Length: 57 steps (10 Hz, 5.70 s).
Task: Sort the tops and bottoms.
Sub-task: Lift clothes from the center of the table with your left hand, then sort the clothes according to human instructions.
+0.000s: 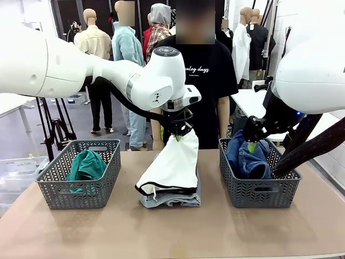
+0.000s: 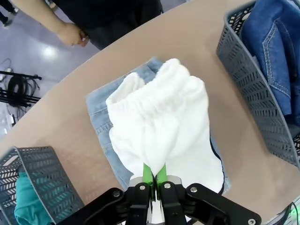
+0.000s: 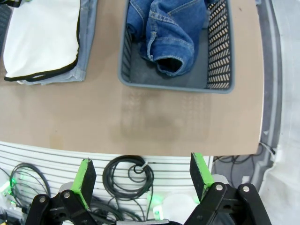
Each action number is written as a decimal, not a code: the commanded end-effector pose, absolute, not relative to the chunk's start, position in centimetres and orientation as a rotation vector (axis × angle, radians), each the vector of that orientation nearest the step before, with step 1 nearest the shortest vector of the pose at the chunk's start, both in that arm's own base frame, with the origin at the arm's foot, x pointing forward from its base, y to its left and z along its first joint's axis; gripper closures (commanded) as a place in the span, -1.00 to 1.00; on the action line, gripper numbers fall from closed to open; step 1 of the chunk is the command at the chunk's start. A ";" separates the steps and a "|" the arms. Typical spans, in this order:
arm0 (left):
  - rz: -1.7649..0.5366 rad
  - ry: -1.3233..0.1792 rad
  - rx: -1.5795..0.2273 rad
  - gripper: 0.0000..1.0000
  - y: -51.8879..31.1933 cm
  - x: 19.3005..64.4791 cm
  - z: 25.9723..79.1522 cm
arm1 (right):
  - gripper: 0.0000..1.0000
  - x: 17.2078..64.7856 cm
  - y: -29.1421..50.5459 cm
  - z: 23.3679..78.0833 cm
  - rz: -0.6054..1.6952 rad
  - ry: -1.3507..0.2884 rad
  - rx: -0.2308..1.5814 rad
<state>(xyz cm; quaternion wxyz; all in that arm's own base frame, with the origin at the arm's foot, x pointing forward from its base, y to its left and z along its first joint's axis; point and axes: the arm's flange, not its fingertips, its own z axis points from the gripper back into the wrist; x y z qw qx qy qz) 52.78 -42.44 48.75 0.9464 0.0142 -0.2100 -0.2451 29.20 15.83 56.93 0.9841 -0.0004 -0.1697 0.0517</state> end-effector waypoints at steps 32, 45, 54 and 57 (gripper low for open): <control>-0.488 -0.657 0.227 1.00 -43.2 48.8 59.4 | -1.00 29.3 15.8 57.0 0.106 -0.339 0.004; -0.550 -0.742 0.176 1.00 -47.6 49.9 61.2 | -1.00 24.7 8.4 58.8 0.131 -0.254 -0.005; -0.729 -0.849 0.137 1.00 -53.8 50.0 63.5 | -1.00 24.7 8.4 58.8 0.131 -0.254 -0.005; -0.706 -1.019 -0.011 1.00 -56.9 51.0 65.6 | -1.00 24.7 8.4 58.8 0.131 -0.254 -0.005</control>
